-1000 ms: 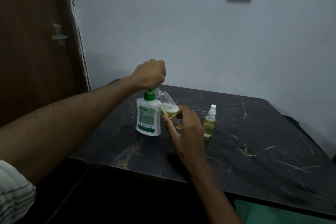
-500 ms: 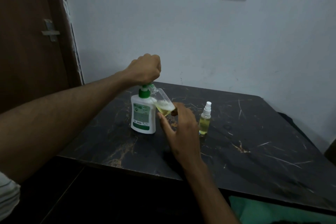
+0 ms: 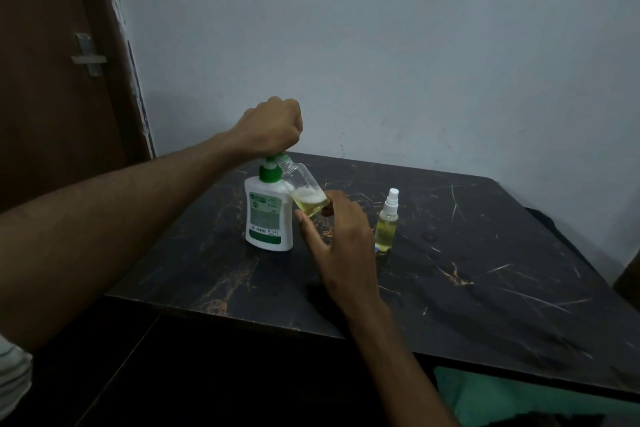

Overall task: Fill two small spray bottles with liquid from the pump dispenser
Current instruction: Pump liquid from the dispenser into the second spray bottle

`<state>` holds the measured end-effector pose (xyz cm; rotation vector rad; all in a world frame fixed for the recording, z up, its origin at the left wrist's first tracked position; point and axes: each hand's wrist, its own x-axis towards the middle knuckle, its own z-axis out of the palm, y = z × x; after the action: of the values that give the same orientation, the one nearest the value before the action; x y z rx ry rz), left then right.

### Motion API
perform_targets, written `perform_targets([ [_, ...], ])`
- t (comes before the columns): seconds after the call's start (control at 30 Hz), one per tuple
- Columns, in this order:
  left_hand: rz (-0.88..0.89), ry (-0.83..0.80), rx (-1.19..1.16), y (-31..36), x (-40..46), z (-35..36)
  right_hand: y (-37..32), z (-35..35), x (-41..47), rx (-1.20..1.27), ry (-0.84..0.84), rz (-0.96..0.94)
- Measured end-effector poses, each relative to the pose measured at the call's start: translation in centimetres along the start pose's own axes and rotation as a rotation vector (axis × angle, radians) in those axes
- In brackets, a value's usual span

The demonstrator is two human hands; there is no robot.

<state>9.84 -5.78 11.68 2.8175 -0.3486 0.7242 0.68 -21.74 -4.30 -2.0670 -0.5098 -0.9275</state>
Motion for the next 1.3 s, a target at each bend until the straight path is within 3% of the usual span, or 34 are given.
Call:
perform_targets([
  [1.3, 0.002, -0.040, -0.032, 0.61, -0.64, -0.59, -0.31, -0.07, -0.15, -0.024, -0.008, 0.020],
])
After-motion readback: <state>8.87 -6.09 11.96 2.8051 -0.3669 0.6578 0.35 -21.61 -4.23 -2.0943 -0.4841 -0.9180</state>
